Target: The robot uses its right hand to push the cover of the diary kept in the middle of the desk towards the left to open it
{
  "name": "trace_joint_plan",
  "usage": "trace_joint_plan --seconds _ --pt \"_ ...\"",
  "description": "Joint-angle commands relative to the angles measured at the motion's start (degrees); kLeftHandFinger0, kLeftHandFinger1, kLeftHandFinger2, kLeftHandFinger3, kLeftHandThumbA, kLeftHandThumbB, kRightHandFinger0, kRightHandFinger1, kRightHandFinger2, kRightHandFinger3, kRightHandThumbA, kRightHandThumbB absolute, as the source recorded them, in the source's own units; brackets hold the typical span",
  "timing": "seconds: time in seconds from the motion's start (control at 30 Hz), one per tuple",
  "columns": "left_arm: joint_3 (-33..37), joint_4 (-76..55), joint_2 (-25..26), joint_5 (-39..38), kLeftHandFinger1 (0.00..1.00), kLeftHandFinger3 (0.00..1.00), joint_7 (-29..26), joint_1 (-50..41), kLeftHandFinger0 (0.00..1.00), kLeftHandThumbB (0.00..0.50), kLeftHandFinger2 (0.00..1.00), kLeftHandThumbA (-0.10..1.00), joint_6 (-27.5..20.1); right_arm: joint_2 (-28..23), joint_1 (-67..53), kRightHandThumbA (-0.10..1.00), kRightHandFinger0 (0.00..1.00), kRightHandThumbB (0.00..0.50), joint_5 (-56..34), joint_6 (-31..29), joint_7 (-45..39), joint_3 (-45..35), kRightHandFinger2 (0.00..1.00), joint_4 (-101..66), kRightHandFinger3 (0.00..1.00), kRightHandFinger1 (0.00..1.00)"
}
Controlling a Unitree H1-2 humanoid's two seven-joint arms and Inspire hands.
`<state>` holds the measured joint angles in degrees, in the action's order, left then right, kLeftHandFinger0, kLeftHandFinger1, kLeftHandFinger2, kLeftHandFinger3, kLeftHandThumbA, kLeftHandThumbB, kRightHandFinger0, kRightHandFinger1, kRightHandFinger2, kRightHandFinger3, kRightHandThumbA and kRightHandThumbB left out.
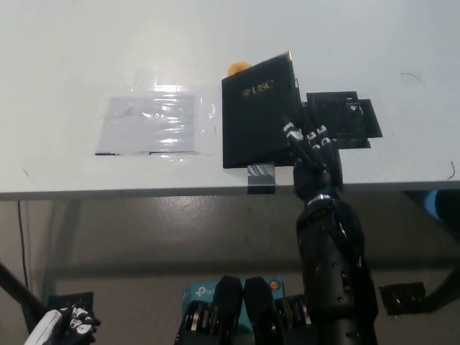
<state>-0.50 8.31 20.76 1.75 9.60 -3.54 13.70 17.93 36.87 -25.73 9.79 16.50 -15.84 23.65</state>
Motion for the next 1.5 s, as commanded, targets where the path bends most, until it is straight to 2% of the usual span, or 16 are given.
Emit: trace_joint_plan --seconds 0.0,0.1,0.2,0.4,0.57,0.67,0.8,0.93,1.03,1.1,1.13,1.2,1.23,1.4,1.43,1.47 --pt "-0.2 -1.7 1.0 0.1 0.65 0.42 0.7 -0.3 0.59 0.500 0.33 0.41 1.0 3.1 6.3 0.84 0.83 0.190 1.8 2.7 -0.7 4.4 0.76 -1.9 0.82 0.80" --pt "-0.5 -1.9 0.9 -0.2 0.63 0.41 0.9 -0.2 0.57 0.500 0.31 0.40 1.6 2.4 8.6 0.84 0.79 0.168 2.2 3.5 -0.1 5.4 0.73 -2.4 0.78 0.77" --pt "-0.5 -1.9 0.9 -0.1 0.64 0.42 1.0 -0.2 0.58 0.500 0.31 0.40 1.5 2.0 9.4 0.83 0.81 0.181 2.9 3.4 -0.1 6.2 0.75 -2.0 0.78 0.79" --pt "0.0 -1.8 0.7 0.3 0.64 0.39 0.9 -0.1 0.57 0.500 0.31 0.41 1.8 1.2 10.1 0.85 0.79 0.195 5.1 3.7 -1.1 8.9 0.70 -0.8 0.77 0.76" --pt "0.4 -2.2 0.8 0.3 0.64 0.40 1.3 0.4 0.58 0.500 0.32 0.41 2.2 0.8 7.3 0.85 0.80 0.156 5.9 3.5 -2.6 10.6 0.71 -0.4 0.77 0.77" --pt "0.8 -2.2 1.2 0.7 0.65 0.39 1.4 1.2 0.58 0.500 0.33 0.42 2.5 0.4 5.7 0.87 0.83 0.141 6.4 2.4 -3.0 10.8 0.74 0.8 0.82 0.79" --pt "1.2 -2.2 1.5 1.0 0.64 0.35 1.8 2.3 0.58 0.500 0.29 0.41 2.9 0.1 3.7 0.83 0.84 0.178 7.1 -0.6 -1.9 9.4 0.71 6.2 0.78 0.80" --pt "1.7 -2.1 1.5 1.4 0.63 0.34 2.1 3.1 0.56 0.500 0.29 0.41 3.2 -0.7 3.7 0.83 0.85 0.166 7.7 -1.8 -2.2 9.1 0.71 9.6 0.77 0.80" --pt "2.1 -2.3 1.1 1.1 0.60 0.34 2.3 3.0 0.52 0.500 0.27 0.40 2.3 -1.7 6.1 0.83 0.93 0.154 10.1 -1.2 -2.8 10.9 0.74 14.6 0.80 0.85" --pt "2.4 -2.6 1.1 1.3 0.60 0.34 2.4 2.7 0.51 0.500 0.27 0.41 2.5 -1.9 5.5 0.83 0.93 0.154 10.2 -1.2 -2.8 11.0 0.74 14.3 0.80 0.86" --pt "2.5 -3.0 1.0 1.5 0.60 0.34 2.3 2.5 0.53 0.500 0.27 0.40 3.1 -2.1 7.2 0.85 0.89 0.161 12.1 -0.9 -2.6 12.4 0.72 15.6 0.80 0.82" --pt "2.5 -2.9 1.0 1.3 0.60 0.33 2.5 2.6 0.52 0.500 0.25 0.39 3.4 -2.4 8.7 0.85 0.90 0.155 13.3 -1.0 -3.0 13.8 0.72 16.2 0.81 0.83" --pt "2.8 -2.8 1.3 1.3 0.62 0.36 3.0 2.8 0.55 0.500 0.28 0.40 3.3 -2.7 10.7 0.86 0.85 0.161 15.2 -0.8 -2.8 15.3 0.68 16.8 0.79 0.80" --pt "4.1 -4.2 2.2 2.4 0.65 0.39 3.8 3.8 0.58 0.500 0.32 0.41 4.2 -4.1 17.2 0.88 0.84 0.188 17.3 -1.9 -4.0 17.9 0.67 20.0 0.79 0.80" --pt "4.5 -4.2 2.6 2.9 0.65 0.39 4.0 4.4 0.58 0.500 0.32 0.43 4.4 -4.5 19.1 0.87 0.84 0.211 18.2 -1.5 -3.7 18.6 0.62 20.7 0.76 0.79" --pt "5.0 -4.1 2.9 3.5 0.65 0.39 4.1 4.7 0.58 0.500 0.32 0.43 4.4 -4.7 21.3 0.87 0.84 0.209 19.6 -1.1 -3.1 19.6 0.59 21.7 0.74 0.79"
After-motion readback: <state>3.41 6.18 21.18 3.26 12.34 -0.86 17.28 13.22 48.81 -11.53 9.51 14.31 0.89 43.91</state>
